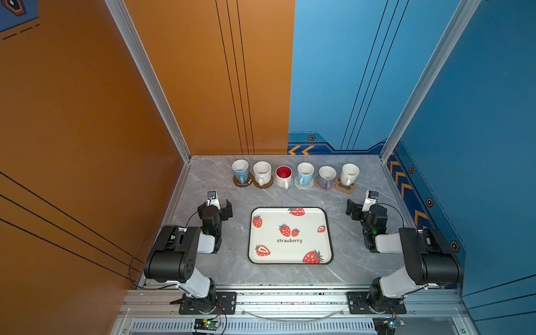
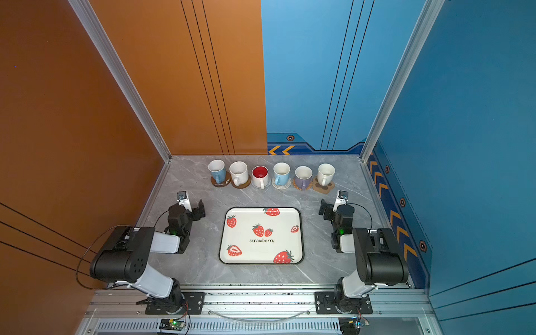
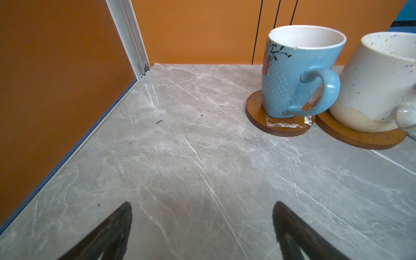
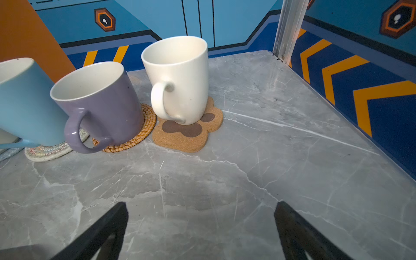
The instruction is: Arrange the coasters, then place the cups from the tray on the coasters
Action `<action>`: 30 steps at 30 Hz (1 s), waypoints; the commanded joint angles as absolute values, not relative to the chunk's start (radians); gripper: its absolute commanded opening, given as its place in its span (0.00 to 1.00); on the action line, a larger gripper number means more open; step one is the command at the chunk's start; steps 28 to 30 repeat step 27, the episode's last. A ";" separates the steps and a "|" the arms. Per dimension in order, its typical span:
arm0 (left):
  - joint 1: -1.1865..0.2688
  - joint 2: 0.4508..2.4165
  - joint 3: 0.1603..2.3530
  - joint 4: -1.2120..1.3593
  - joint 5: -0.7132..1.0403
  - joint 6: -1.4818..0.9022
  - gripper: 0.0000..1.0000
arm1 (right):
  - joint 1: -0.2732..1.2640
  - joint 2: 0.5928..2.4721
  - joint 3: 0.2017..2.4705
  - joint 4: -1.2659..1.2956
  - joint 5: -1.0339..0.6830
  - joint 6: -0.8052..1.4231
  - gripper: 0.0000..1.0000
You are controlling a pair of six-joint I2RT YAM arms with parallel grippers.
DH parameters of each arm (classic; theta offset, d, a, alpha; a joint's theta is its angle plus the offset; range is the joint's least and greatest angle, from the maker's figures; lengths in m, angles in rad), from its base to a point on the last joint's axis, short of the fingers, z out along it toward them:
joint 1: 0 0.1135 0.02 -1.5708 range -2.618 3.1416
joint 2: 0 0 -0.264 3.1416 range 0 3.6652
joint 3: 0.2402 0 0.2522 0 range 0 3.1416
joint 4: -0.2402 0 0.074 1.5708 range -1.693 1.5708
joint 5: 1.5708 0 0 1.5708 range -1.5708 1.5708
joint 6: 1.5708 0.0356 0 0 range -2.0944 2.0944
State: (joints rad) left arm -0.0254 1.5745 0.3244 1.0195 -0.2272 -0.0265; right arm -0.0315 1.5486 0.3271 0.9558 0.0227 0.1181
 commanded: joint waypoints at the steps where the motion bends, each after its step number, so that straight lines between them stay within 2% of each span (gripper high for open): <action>1: -0.023 1.563 0.342 0.996 -0.230 -0.032 0.98 | -0.021 1.547 0.345 0.966 0.040 0.099 1.00; 30: -0.026 1.566 0.358 0.973 -0.209 -0.018 0.98 | 0.006 1.547 0.374 0.913 0.060 0.067 1.00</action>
